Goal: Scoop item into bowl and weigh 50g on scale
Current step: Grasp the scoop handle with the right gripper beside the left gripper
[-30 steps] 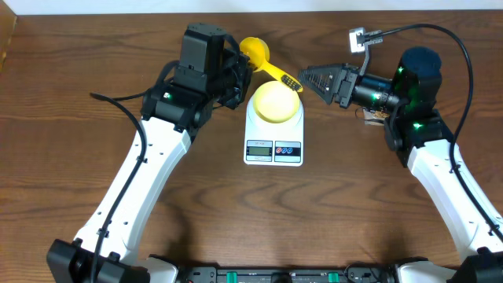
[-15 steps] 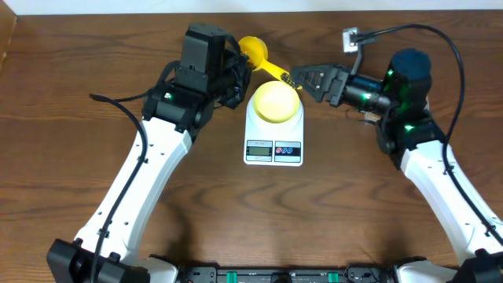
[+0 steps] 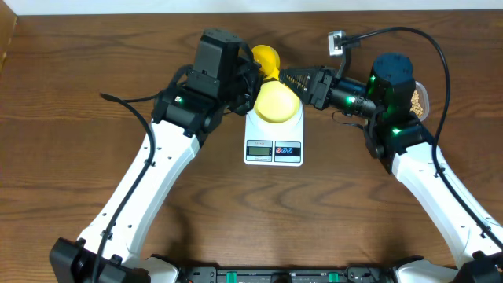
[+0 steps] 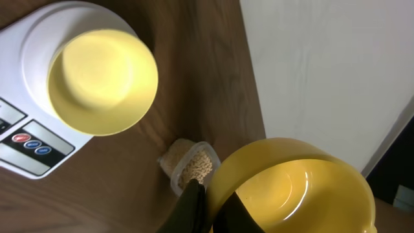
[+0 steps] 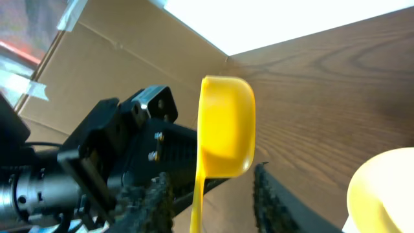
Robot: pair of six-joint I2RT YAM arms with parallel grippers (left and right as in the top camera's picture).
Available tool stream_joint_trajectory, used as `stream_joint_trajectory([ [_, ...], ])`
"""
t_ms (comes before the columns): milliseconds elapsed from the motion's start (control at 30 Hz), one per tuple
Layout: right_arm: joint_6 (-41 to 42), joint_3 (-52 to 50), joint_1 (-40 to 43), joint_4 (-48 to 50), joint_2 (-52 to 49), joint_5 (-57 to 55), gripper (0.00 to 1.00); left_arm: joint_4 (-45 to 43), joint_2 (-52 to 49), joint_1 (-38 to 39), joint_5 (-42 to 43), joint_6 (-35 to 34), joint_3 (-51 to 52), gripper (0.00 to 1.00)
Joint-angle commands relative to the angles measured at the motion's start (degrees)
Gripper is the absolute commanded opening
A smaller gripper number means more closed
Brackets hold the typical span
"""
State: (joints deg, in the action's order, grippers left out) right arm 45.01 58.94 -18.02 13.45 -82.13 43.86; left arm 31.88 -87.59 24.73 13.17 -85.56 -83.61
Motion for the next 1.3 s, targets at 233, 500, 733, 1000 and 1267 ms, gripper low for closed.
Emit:
stream_joint_trajectory([
  [233,-1.6,1.0,-2.0,0.0,0.0,-1.6,0.28,0.8,0.0,0.7,-0.4,-0.3,-0.3,0.08],
  [500,-2.4,1.0,-4.2,-2.6,0.0,-4.4,0.27,0.8,0.0,0.7,-0.3,-0.3,-0.3,0.08],
  [733,-2.4,1.0,-4.4,-2.7,0.0,-5.6,0.24,0.8,0.0,0.7,-0.3,-0.3,-0.3,0.08],
  [1000,-2.4,1.0,-4.3,-2.8,0.0,-7.0,0.18,0.9,0.0,0.7,-0.3,-0.3,-0.3,0.08],
  [1267,1.2,1.0,-2.1,-2.3,0.0,-7.9,0.59,0.8,0.0,0.7,-5.4,-1.7,-0.3,0.07],
])
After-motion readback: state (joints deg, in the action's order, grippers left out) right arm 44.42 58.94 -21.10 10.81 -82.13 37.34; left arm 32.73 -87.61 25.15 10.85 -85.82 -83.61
